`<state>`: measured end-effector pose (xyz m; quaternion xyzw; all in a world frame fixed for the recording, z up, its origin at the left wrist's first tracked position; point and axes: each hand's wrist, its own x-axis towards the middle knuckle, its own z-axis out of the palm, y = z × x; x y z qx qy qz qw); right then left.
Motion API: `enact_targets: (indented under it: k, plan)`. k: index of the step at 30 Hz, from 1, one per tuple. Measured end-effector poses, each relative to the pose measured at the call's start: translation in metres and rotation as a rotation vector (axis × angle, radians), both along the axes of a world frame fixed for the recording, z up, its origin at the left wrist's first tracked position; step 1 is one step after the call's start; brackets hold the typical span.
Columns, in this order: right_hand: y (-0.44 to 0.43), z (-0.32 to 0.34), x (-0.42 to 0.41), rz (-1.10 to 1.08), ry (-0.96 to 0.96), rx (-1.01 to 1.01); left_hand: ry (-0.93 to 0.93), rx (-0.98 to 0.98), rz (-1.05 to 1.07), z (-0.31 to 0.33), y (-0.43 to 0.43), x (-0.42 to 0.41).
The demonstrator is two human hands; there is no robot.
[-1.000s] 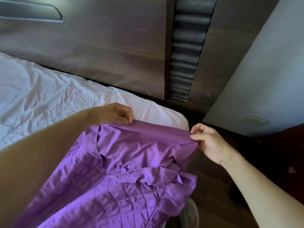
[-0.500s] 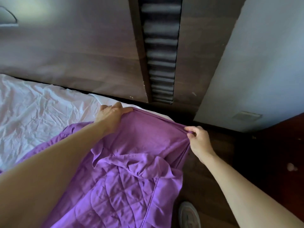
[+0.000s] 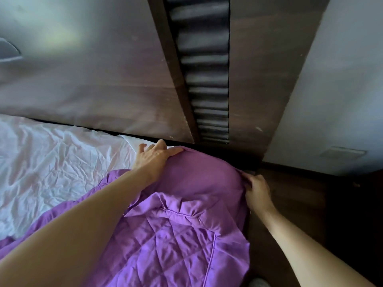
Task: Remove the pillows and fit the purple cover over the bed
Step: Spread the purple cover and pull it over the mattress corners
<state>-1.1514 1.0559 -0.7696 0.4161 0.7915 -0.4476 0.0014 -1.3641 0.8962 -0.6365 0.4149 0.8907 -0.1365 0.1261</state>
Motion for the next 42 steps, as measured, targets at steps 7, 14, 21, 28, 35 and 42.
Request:
enact_targets:
  k: [7,14,21,28,35,42]
  plan:
    - [-0.005,-0.011,-0.010,-0.052,0.076,-0.166,-0.066,-0.057,0.038,-0.006,0.008,-0.007]
    - [-0.008,-0.030,-0.001,-0.024,0.027,-0.059,-0.032,-0.024,-0.055,-0.007,0.006,-0.011]
    - [-0.010,-0.045,-0.007,-0.111,0.111,-0.198,-0.153,0.040,-0.049,-0.023,0.009,-0.019]
    - [-0.014,-0.066,-0.004,-0.111,0.112,-0.152,-0.180,0.196,-0.046,-0.030,0.006,-0.020]
    - [-0.011,-0.045,-0.006,-0.223,0.081,-0.449,-0.158,0.190,-0.066,-0.032,0.003,-0.026]
    - [-0.011,-0.008,0.003,-0.568,0.153,-0.803,-0.167,0.346,0.114,-0.025,-0.018,-0.018]
